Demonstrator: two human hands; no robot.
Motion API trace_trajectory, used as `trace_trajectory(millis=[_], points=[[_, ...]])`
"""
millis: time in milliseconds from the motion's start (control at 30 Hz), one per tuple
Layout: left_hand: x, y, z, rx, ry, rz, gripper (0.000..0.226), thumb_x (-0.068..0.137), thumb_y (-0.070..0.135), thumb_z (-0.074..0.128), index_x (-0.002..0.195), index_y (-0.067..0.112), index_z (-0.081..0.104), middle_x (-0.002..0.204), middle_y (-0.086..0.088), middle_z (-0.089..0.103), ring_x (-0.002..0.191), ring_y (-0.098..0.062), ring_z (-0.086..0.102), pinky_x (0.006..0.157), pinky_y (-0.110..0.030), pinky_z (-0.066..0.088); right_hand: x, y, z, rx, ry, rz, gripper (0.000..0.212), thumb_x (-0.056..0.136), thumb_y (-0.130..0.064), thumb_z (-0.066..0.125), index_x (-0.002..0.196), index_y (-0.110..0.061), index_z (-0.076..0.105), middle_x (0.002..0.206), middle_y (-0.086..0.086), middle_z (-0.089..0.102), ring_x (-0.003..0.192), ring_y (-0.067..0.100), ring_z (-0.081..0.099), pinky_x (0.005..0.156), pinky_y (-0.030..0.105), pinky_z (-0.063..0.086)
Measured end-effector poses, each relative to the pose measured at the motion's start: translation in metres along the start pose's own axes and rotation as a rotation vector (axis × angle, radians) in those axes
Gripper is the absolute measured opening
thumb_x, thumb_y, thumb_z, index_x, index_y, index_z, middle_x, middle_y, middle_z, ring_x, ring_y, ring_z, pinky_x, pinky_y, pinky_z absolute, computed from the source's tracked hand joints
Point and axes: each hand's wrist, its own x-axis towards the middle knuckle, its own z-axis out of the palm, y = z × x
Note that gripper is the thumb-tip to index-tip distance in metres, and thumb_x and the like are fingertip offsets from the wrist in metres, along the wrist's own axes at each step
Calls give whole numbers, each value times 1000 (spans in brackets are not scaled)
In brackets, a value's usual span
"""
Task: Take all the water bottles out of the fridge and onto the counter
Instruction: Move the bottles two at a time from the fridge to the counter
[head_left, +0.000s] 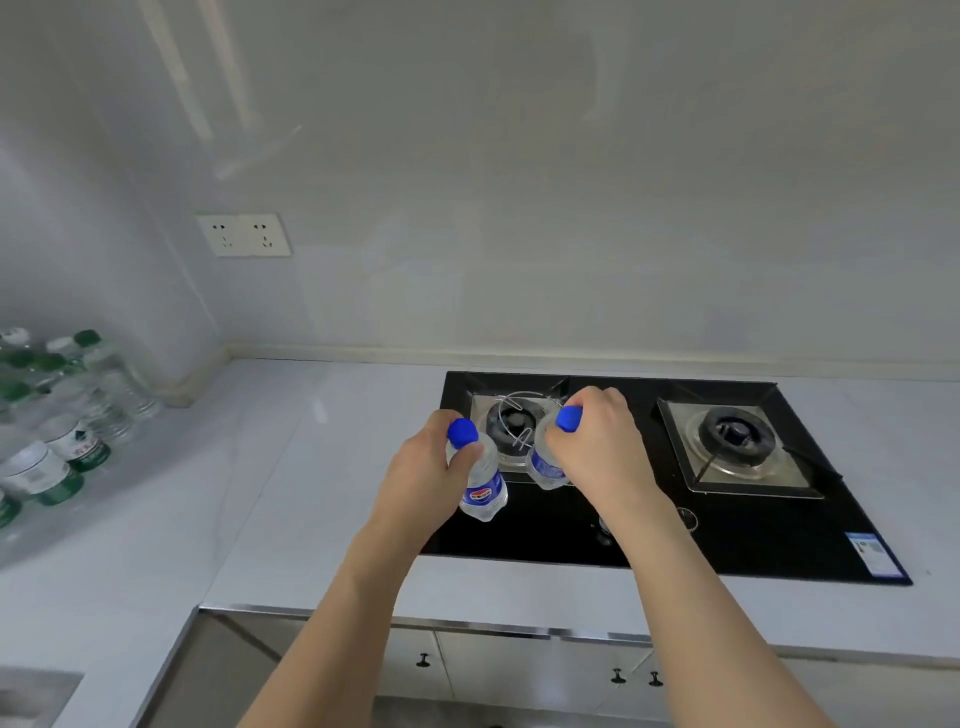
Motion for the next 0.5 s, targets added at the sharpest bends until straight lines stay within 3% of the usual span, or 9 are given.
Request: trace_trajectory(millis=[67, 167, 333, 500], points=[[15, -5, -5, 4, 17, -22, 26, 96, 34, 53, 121, 27, 47, 104, 2, 63, 91, -14, 57, 77, -33, 53, 17, -8, 8, 4, -12, -24, 22, 85, -21, 66, 102, -12, 55, 102, 4, 48, 79, 17, 53, 69, 26, 44], [39, -7, -13, 24, 45, -45, 27, 97, 33, 53, 122, 26, 47, 106, 3, 62, 93, -13, 56, 74, -29, 50, 44, -15, 18, 35, -31, -57, 22, 85, -19, 65, 103, -12, 55, 103, 3, 47, 77, 15, 53, 62, 21, 41], [69, -12, -22, 14, 113, -77, 23, 96, 31, 53, 118, 27, 48, 103, 4, 61, 93, -15, 57, 70, -27, 47, 81, -22, 35, 53, -66, -106, 23, 85, -21, 65, 104, -13, 54, 104, 2, 48, 79, 16, 56, 68, 24, 45], [83, -33, -35, 19, 145, -145, 25, 97, 32, 54, 121, 28, 47, 107, 6, 60, 95, -14, 57, 70, -25, 46, 105, -40, 64, 79, -119, -150, 18, 85, -20, 64, 98, -14, 53, 103, 1, 46, 73, 13, 54, 61, 21, 41]])
